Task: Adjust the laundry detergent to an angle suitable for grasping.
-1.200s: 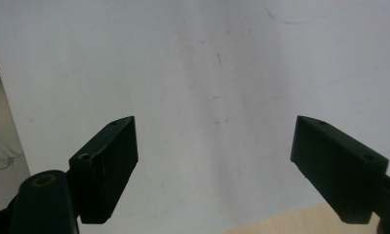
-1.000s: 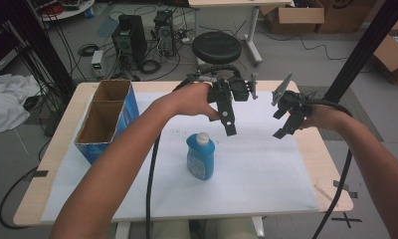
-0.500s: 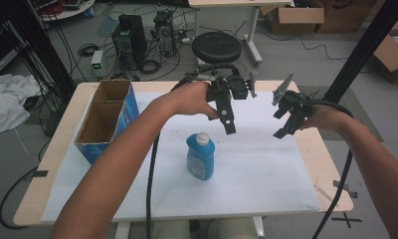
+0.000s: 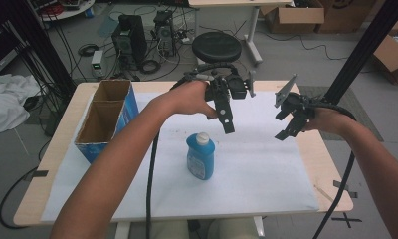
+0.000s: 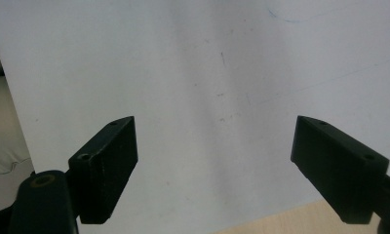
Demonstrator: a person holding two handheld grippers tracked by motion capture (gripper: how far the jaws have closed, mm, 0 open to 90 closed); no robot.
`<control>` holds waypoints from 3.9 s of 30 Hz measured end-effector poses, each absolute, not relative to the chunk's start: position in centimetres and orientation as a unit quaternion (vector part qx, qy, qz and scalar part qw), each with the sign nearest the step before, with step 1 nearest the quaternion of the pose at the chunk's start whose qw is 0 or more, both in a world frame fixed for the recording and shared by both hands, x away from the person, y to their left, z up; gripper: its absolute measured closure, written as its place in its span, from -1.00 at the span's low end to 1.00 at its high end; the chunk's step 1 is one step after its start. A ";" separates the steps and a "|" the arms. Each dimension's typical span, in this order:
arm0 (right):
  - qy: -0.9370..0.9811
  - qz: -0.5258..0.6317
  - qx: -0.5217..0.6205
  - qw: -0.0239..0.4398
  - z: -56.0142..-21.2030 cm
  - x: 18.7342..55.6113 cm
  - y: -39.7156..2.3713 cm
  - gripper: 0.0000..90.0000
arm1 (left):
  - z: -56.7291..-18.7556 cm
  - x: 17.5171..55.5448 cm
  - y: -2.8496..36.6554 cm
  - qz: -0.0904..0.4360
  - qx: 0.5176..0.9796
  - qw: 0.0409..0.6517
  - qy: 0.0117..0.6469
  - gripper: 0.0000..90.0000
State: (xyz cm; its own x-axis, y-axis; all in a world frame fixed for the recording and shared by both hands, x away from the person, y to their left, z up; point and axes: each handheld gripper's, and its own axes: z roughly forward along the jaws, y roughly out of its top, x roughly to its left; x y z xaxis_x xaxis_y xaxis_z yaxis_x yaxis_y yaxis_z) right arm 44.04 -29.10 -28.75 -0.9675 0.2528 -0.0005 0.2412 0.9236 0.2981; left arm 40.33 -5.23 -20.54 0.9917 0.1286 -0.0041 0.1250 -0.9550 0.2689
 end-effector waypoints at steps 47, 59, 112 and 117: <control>0.949 0.269 0.162 0.028 -31.6 35.0 -26.7 -0.62 | -20.8 43.7 -1.1 0.026 0.985 0.133 0.109 -0.54; 0.920 0.343 0.182 0.059 -33.1 33.8 -27.2 -0.61 | -20.7 43.7 -0.6 0.029 0.984 0.137 0.111 -0.53; 0.719 0.591 0.309 0.196 -41.7 27.1 -23.4 -0.67 | -21.1 43.9 0.1 0.038 0.983 0.133 0.121 -0.54; 0.717 0.591 0.310 0.200 -41.9 27.1 -21.6 -0.67 | -21.2 43.9 0.1 0.039 0.983 0.132 0.121 -0.54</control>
